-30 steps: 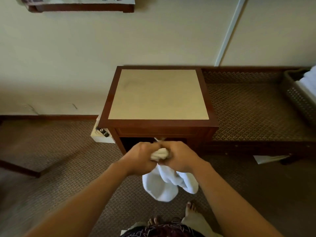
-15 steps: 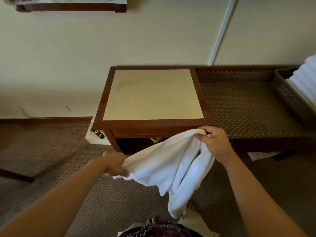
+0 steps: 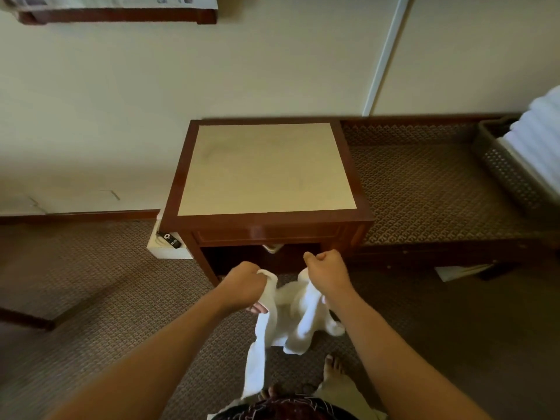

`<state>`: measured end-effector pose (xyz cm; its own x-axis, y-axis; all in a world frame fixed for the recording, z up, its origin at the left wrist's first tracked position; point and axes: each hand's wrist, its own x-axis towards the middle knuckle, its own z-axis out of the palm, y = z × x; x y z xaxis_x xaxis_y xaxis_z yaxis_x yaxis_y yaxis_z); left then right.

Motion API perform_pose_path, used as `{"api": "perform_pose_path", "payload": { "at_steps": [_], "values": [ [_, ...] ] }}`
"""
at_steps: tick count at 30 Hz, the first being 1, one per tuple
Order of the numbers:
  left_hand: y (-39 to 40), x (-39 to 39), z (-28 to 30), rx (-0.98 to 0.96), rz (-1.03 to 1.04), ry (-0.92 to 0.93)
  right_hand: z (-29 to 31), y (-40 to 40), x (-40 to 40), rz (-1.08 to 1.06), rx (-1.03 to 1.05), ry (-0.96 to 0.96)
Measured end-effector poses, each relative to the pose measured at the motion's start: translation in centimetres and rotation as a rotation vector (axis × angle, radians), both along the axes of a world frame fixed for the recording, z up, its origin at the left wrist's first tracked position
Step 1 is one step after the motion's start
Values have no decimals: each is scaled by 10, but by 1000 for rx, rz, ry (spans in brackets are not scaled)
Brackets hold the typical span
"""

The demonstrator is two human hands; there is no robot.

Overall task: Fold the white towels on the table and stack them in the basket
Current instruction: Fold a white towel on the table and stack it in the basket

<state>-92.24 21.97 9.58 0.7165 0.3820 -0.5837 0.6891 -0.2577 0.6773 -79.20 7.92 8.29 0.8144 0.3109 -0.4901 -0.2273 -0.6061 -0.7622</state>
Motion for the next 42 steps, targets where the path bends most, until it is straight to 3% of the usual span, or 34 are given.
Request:
{"api": "perform_pose_path", "payload": {
  "at_steps": [5,11,18,20,23,28,30,35,42],
  "values": [
    [2,-3,-4,-19,-162,184,4,0,-20,-79,122,144],
    [-8,-1,-9,-241,200,-75,0,0,-36,-105,269,346],
    [-15,3,0,-272,289,-205,3,-8,-35,94,369,21],
    [-13,0,-2,-292,226,-242,5,-12,-33,96,396,-35],
    [-11,-3,-2,-194,52,-291,5,-16,-33,48,435,-42],
    [-12,4,-8,331,-181,-371,2,-18,-35,-72,471,11],
    [-12,6,-13,424,-193,-470,2,-19,-35,-96,482,-14],
    [-19,6,-5,210,-95,-520,7,-21,-35,-40,550,-29],
    [-28,9,3,132,157,-536,14,-20,-32,-2,644,65]
  ]
}}
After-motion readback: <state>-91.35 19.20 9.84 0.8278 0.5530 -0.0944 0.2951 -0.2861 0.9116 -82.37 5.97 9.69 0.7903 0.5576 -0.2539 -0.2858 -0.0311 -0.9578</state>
